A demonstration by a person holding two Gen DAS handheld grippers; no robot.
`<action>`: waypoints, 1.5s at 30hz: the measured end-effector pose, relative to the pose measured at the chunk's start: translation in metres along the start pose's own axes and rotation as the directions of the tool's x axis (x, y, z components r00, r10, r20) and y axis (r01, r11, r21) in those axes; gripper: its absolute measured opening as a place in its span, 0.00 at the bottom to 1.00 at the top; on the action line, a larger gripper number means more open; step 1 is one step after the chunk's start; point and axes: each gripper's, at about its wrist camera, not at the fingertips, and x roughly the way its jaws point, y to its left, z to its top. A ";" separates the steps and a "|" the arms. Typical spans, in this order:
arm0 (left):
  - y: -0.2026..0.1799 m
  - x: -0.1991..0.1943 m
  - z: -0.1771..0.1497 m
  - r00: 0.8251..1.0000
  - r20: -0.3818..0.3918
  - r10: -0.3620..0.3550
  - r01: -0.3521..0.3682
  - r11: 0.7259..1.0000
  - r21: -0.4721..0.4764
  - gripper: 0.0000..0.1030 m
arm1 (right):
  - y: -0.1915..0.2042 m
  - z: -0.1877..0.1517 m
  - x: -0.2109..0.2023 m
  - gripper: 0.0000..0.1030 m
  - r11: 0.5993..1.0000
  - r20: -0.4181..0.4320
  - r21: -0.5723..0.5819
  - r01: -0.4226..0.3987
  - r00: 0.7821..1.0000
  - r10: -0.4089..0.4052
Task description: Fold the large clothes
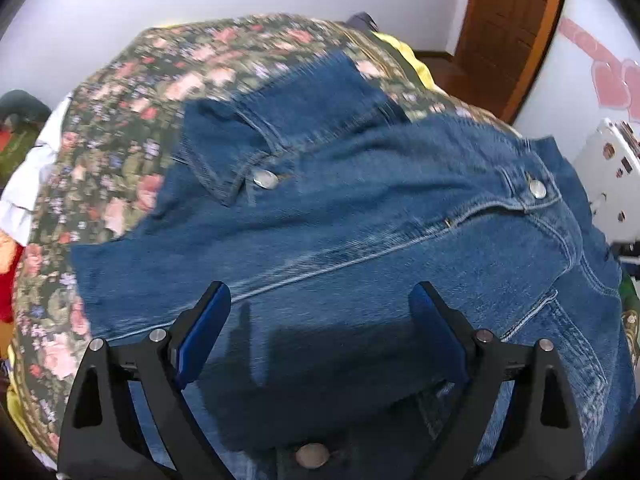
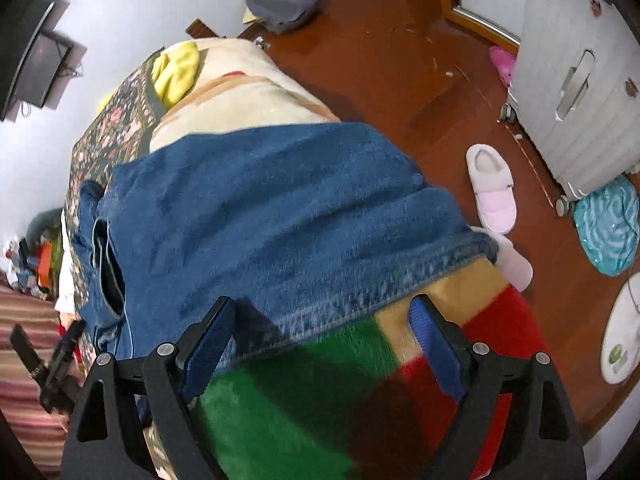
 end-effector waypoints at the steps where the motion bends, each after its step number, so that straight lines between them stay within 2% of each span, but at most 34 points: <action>1: -0.002 0.004 0.001 1.000 -0.010 -0.001 0.001 1.000 0.010 0.90 | 0.000 0.002 0.002 0.85 1.000 0.005 0.005 -0.004 1.000 0.004; 3: -0.006 0.011 0.002 1.000 -0.028 0.011 -0.010 1.000 0.026 0.90 | 0.001 0.009 0.009 0.83 1.000 0.019 0.016 -0.007 1.000 0.006; 5: -0.007 0.013 0.002 0.999 -0.038 0.016 -0.015 0.999 0.029 0.90 | 0.004 0.016 0.017 0.72 1.000 0.036 0.019 0.007 0.999 -0.008; 7: -0.007 0.014 0.000 0.999 -0.041 0.014 -0.013 1.000 0.023 0.90 | 0.012 0.022 0.020 0.52 1.000 0.061 -0.006 0.010 0.998 -0.010; 10: -0.004 0.013 -0.001 0.999 -0.041 0.012 -0.012 1.000 0.006 0.90 | 0.025 0.031 0.015 0.30 0.999 0.113 -0.030 0.011 0.994 -0.007; 13: -0.002 0.009 -0.001 0.999 -0.029 0.042 -0.042 0.999 -0.006 0.90 | 0.045 0.035 0.000 0.20 0.996 0.184 -0.089 0.019 0.983 -0.002; 16: 0.001 -0.001 0.000 0.998 0.003 0.060 -0.060 0.998 -0.018 0.90 | 0.067 0.038 -0.025 0.13 0.989 0.249 -0.148 -0.004 0.968 0.041; 19: 0.004 -0.015 0.000 0.997 0.040 0.071 -0.069 0.997 -0.028 0.90 | 0.097 0.041 -0.055 0.13 0.976 0.311 -0.214 -0.032 0.945 0.099; 22: 0.010 -0.037 -0.002 0.993 0.093 0.076 -0.072 0.996 -0.045 0.90 | 0.129 0.044 -0.083 0.10 0.956 0.341 -0.273 -0.104 0.919 0.198; 26: 0.022 -0.065 -0.008 0.985 0.148 0.083 -0.073 0.995 -0.071 0.90 | 0.195 0.036 -0.118 0.09 0.903 0.374 -0.407 -0.138 0.877 0.302; 30: 0.038 -0.093 -0.018 0.973 0.199 0.120 -0.103 0.990 -0.096 0.90 | 0.268 0.015 -0.131 0.09 0.824 0.333 -0.537 -0.178 0.853 0.402; 32: 0.047 -0.105 -0.026 0.967 0.218 0.131 -0.108 0.988 -0.114 0.90 | 0.300 0.002 -0.124 0.09 0.786 0.293 -0.588 -0.189 0.856 0.426; 34: 0.057 -0.115 -0.034 0.964 0.229 0.134 -0.105 0.985 -0.135 0.90 | 0.331 -0.015 -0.107 0.09 0.750 0.248 -0.634 -0.190 0.868 0.430; 37: 0.073 -0.125 -0.050 0.963 0.227 0.144 -0.107 0.980 -0.168 0.90 | 0.368 -0.039 -0.061 0.09 0.711 0.131 -0.670 -0.216 0.907 0.400; 39: 0.079 -0.126 -0.058 0.963 0.217 0.162 -0.123 0.976 -0.180 0.90 | 0.381 -0.057 -0.022 0.09 0.707 0.055 -0.673 -0.217 0.939 0.340; 41: 0.086 -0.126 -0.067 0.963 0.200 0.179 -0.141 0.972 -0.190 0.90 | 0.383 -0.071 0.014 0.09 0.710 -0.011 -0.672 -0.213 0.960 0.278; 43: 0.091 -0.123 -0.075 0.968 0.179 0.176 -0.139 0.970 -0.198 0.90 | 0.374 -0.082 0.039 0.10 0.720 -0.070 -0.661 -0.212 0.973 0.222; 45: 0.093 -0.119 -0.081 0.972 0.162 0.170 -0.135 0.970 -0.204 0.90 | 0.360 -0.086 0.059 0.10 0.740 -0.139 -0.633 -0.227 0.974 0.179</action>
